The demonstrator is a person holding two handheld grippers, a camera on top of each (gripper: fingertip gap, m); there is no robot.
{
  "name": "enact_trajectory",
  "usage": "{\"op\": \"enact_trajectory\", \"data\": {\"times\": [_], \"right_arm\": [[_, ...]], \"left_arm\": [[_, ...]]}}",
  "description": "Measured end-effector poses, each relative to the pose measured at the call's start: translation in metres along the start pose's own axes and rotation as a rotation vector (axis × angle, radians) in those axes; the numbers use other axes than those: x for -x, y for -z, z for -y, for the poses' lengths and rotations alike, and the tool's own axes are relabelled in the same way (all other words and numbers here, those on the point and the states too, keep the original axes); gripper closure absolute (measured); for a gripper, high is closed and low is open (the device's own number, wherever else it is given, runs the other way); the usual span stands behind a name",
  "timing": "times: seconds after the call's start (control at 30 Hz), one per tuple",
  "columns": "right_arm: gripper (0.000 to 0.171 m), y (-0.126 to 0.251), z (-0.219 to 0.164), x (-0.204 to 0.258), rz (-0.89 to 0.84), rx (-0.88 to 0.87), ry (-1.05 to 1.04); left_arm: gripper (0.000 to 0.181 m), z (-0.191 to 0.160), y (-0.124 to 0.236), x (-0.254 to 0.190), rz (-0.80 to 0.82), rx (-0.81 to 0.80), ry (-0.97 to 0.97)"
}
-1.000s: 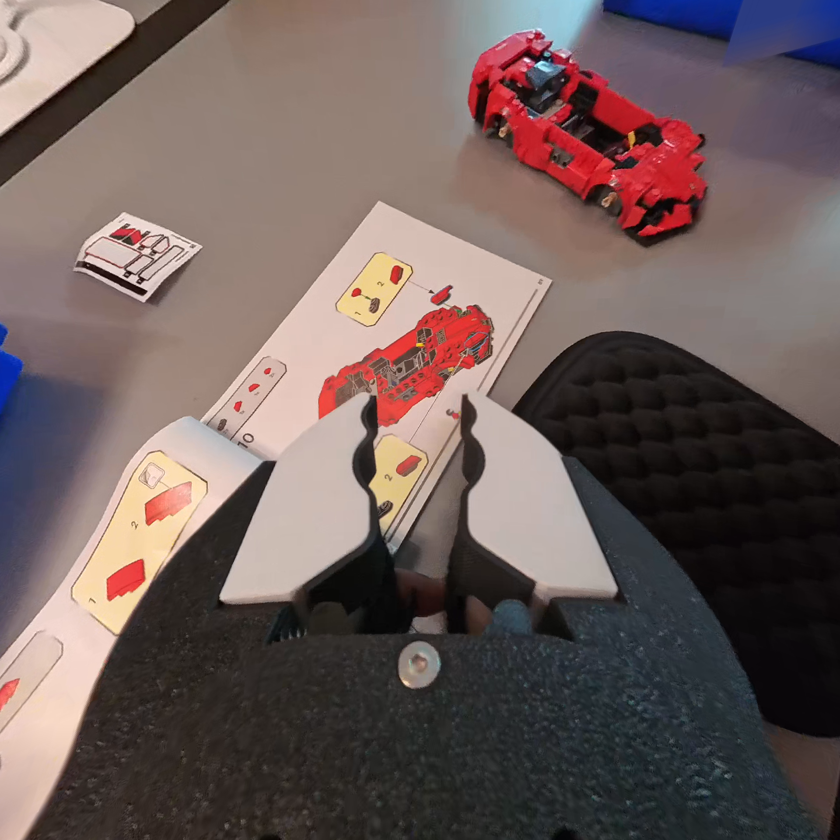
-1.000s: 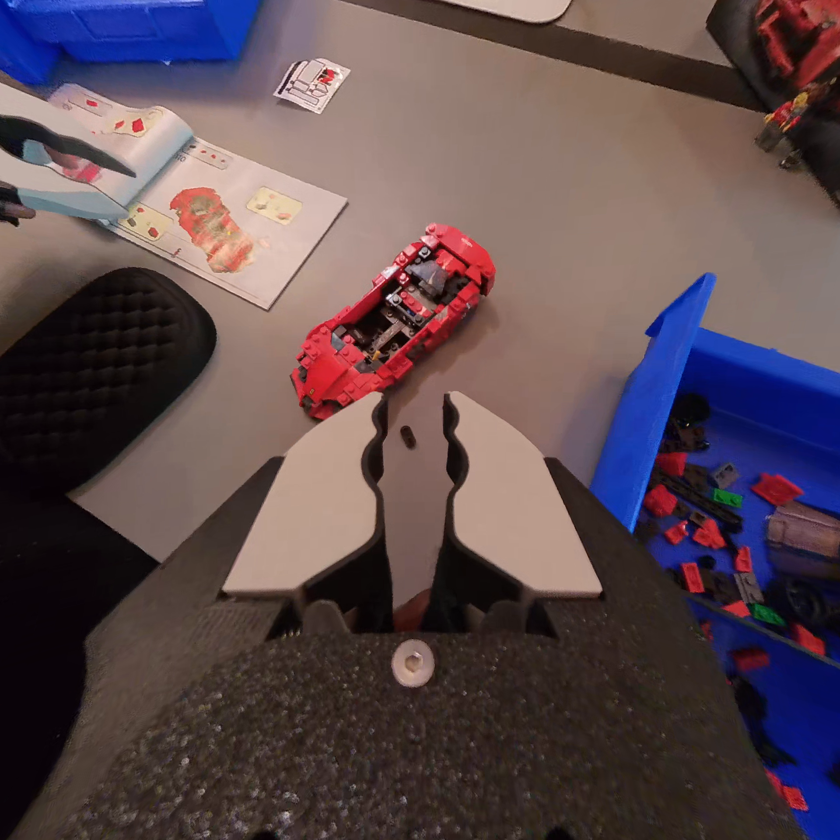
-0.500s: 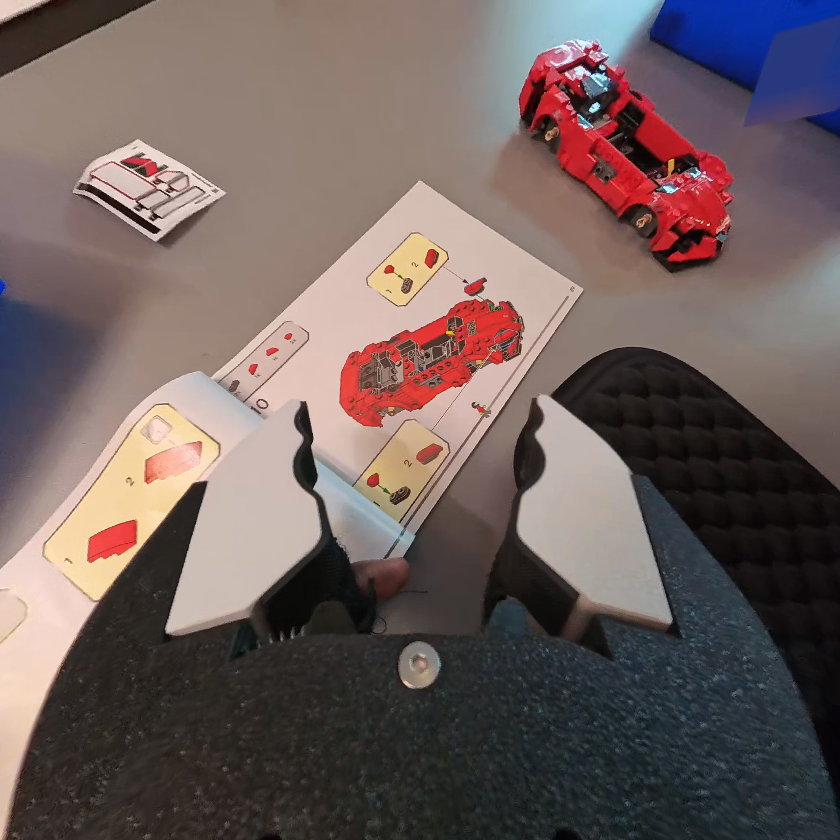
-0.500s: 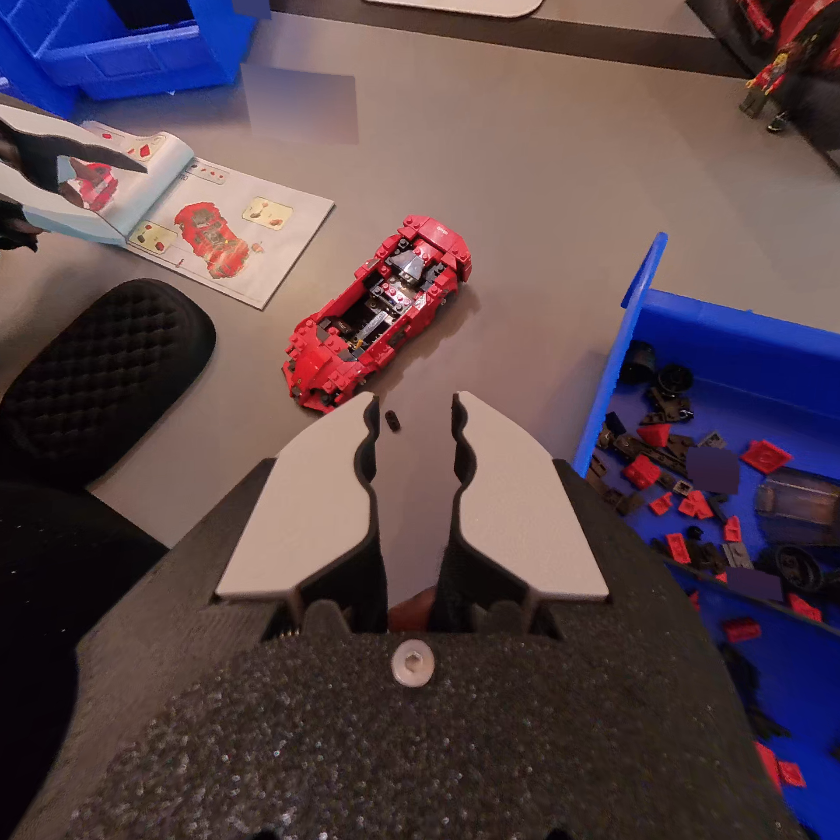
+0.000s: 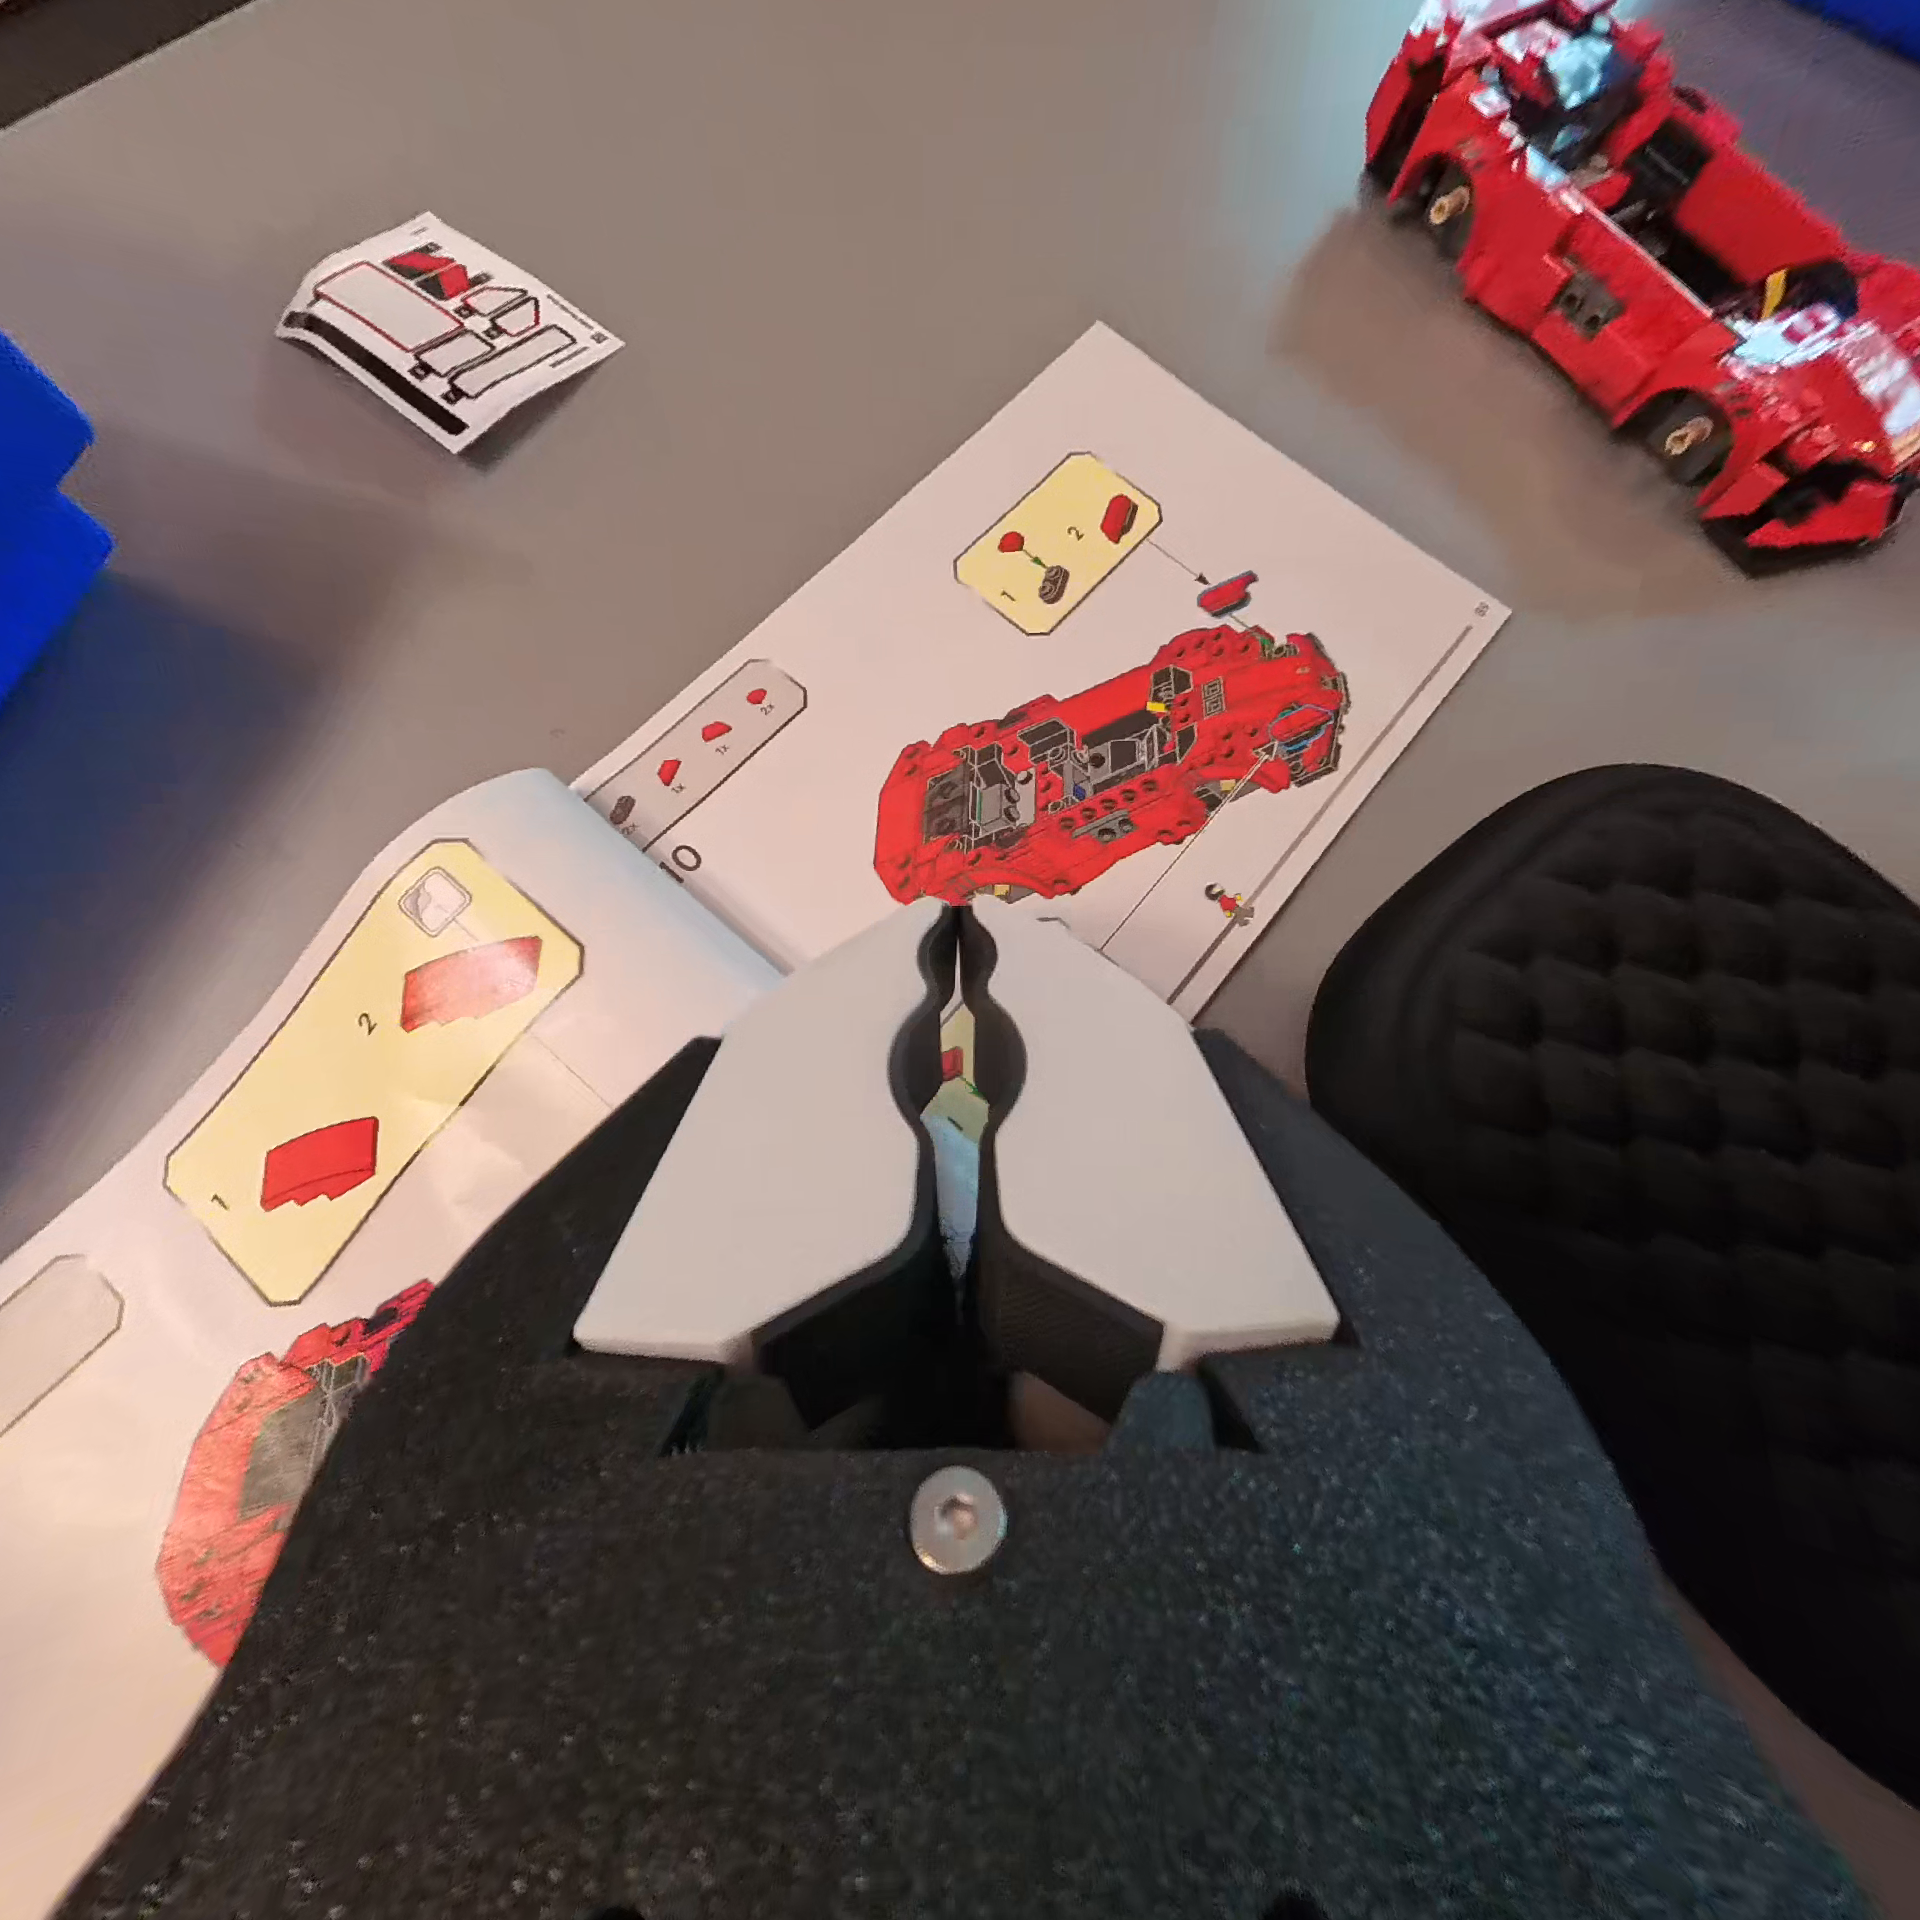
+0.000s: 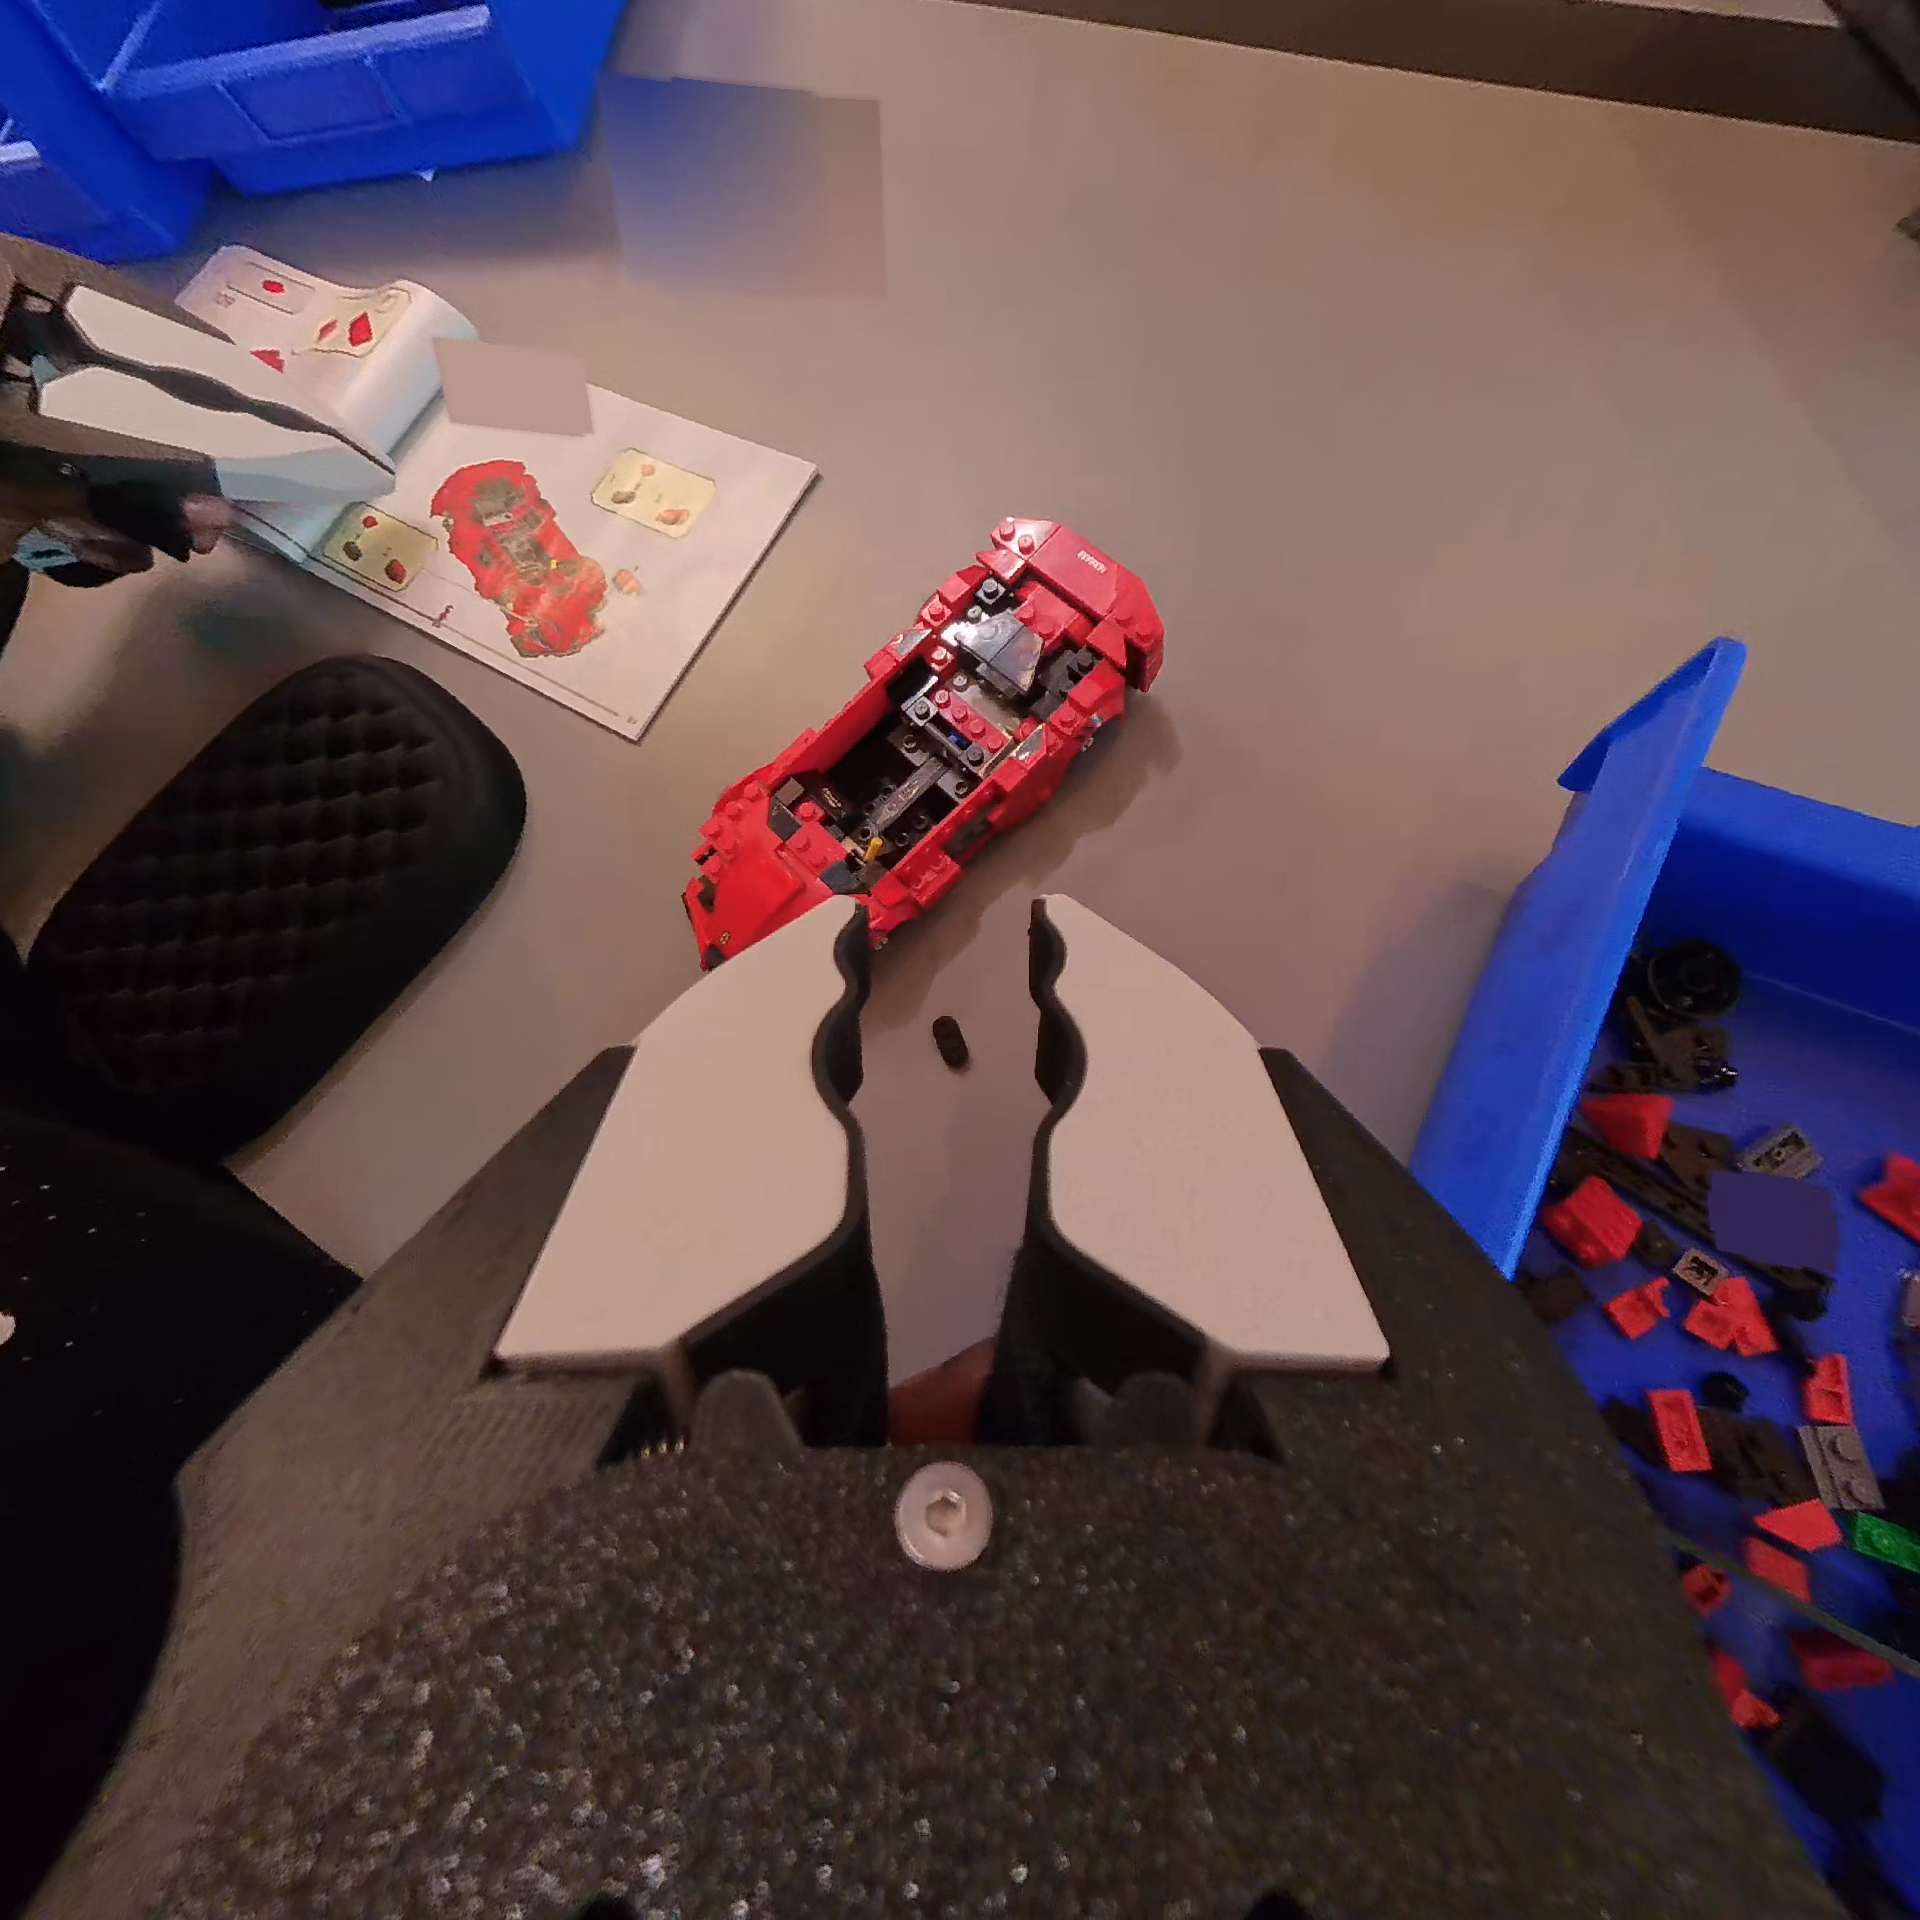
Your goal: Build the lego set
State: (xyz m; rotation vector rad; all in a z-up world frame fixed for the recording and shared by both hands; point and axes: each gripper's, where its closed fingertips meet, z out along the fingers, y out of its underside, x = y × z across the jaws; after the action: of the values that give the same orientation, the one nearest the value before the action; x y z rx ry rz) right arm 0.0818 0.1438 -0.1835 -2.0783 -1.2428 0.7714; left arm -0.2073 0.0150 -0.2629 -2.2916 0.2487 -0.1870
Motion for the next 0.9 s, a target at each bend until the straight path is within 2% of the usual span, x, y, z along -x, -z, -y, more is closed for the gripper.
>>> {"op": "enact_trajectory", "data": {"times": [0.23, 0.33, 0.47, 0.7, 0.77, 0.83, 0.9], "right_arm": [[0.142, -0.006, 0.003, 0.004, -0.01, 0.033, 0.01], [0.142, -0.007, 0.0, 0.006, -0.018, 0.056, 0.018], [0.143, 0.0, 0.002, 0.004, -0.025, 0.041, 0.012], [0.15, 0.047, -0.006, -0.023, -0.106, 0.009, 0.002], [0.157, 0.063, -0.009, -0.031, -0.127, -0.029, -0.002], [0.17, 0.081, -0.013, -0.039, -0.146, -0.087, -0.009], [0.171, 0.097, -0.019, -0.048, -0.163, -0.129, -0.026]], "left_arm": [[0.173, -0.002, 0.004, 0.009, 0.022, -0.02, 0.008], [0.172, 0.009, 0.025, 0.03, 0.103, -0.12, 0.05], [0.171, 0.019, 0.041, 0.038, 0.075, -0.236, 0.13], [0.163, 0.019, 0.034, 0.027, 0.03, -0.211, 0.101], [0.161, 0.022, 0.036, 0.026, 0.046, -0.211, 0.086], [0.16, 0.022, 0.039, 0.025, 0.07, -0.199, 0.066], [0.16, 0.022, 0.042, 0.023, 0.084, -0.185, 0.051]]}}
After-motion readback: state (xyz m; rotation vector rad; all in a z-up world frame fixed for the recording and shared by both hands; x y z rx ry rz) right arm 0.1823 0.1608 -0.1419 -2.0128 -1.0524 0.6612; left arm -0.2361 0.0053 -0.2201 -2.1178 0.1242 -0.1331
